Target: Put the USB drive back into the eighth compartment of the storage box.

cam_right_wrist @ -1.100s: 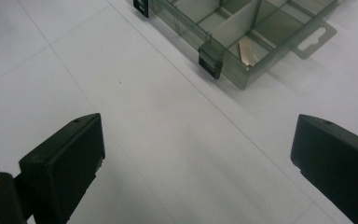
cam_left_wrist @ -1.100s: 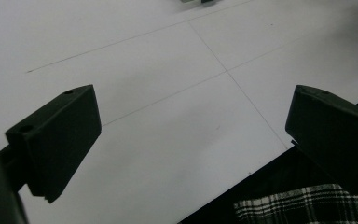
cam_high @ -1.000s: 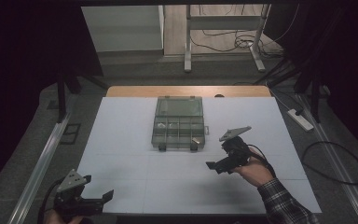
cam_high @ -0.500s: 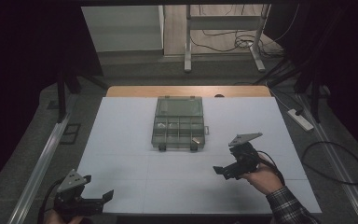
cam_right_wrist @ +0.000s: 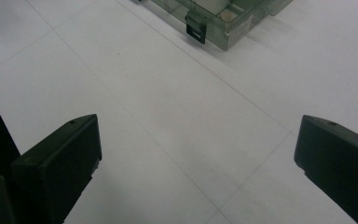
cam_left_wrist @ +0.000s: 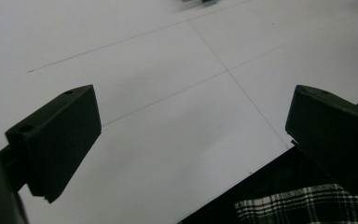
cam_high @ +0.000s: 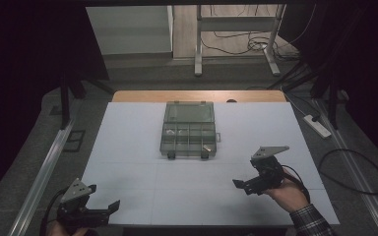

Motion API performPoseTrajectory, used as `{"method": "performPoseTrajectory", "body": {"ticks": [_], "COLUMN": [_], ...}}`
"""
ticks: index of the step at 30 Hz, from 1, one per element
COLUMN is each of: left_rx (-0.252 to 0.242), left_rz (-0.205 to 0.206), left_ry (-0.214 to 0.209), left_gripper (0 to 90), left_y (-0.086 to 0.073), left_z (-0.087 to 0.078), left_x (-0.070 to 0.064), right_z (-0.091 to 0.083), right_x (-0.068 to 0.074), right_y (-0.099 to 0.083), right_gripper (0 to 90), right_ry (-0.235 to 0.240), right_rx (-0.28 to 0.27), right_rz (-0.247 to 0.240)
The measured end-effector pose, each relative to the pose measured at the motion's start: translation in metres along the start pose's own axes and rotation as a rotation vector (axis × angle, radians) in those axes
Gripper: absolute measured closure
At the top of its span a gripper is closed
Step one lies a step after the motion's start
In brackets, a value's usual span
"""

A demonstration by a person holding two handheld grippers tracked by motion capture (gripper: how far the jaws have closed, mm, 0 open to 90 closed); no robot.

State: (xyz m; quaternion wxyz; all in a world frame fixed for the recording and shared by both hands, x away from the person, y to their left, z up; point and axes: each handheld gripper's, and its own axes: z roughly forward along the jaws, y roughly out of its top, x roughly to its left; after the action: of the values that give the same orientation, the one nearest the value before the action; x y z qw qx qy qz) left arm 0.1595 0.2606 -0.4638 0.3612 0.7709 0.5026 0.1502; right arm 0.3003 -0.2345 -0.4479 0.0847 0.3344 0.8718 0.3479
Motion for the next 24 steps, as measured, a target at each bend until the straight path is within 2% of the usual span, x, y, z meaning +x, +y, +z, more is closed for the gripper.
{"method": "performPoseTrajectory", "body": {"ticks": [5, 24], "left_rx": [0.001, 0.002], "left_rz": [0.0, 0.001], "left_ry": [0.001, 0.005], "left_gripper": [3.5, 3.5], "left_y": [0.0, 0.0], "left_z": [0.0, 0.0], "left_x": [0.0, 0.0], "right_z": [-0.008, -0.044], "right_x": [-0.002, -0.005], "right_y": [-0.009, -0.047], "right_gripper": [0.0, 0.0], "right_ry": [-0.019, -0.087], "right_rx": [-0.003, -0.039], "right_rz": [0.005, 0.081]}}
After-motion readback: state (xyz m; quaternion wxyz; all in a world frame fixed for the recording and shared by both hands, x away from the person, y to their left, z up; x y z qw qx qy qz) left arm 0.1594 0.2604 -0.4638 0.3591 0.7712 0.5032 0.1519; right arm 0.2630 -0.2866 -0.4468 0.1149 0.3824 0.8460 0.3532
